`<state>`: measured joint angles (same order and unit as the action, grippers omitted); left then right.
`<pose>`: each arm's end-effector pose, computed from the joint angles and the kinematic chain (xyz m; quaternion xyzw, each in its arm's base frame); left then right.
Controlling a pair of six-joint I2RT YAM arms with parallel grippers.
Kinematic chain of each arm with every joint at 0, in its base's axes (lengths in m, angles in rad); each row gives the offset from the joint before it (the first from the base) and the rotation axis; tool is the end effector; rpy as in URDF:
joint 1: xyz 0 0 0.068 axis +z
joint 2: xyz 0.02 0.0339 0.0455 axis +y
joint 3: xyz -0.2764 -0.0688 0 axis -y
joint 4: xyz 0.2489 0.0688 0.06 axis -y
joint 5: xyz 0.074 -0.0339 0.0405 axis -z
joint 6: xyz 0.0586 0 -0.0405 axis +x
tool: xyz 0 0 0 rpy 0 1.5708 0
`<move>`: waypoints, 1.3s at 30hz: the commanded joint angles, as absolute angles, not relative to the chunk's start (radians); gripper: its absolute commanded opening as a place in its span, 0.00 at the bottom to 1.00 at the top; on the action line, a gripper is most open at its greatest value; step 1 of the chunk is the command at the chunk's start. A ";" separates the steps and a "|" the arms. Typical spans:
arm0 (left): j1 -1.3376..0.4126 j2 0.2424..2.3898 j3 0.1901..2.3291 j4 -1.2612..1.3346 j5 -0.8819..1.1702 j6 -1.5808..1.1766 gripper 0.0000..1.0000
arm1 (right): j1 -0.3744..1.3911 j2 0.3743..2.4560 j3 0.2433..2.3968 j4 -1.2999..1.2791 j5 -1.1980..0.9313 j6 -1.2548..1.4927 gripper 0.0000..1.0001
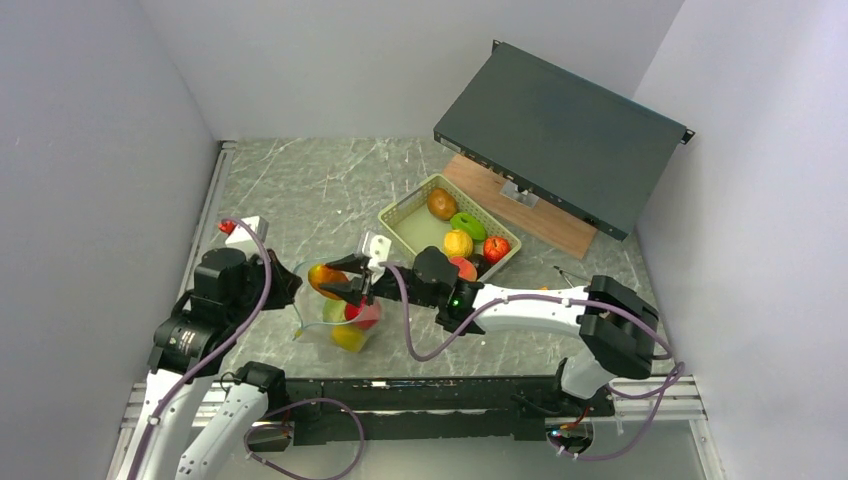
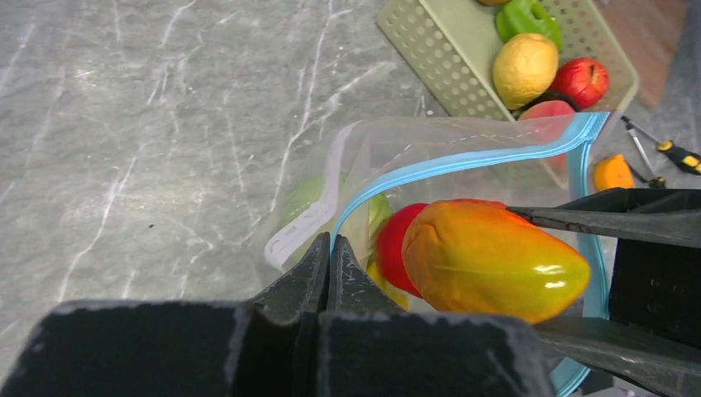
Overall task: Place the food in the zip-top bag and seal the zipper
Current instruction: Place the fake fruit in the zipper food storage bag.
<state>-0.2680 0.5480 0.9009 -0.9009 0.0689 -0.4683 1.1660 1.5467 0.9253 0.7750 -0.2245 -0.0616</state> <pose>0.1050 -0.0330 0.3308 -0.0704 0.8689 -0.2040 0.4455 0.1378 0.3546 0.3138 -0.4420 0.4796 0.4578 0.6041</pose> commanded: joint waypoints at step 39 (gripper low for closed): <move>-0.267 0.486 0.856 -0.883 -0.042 -0.484 0.00 | 1.163 1.588 1.518 -0.496 0.207 0.649 0.75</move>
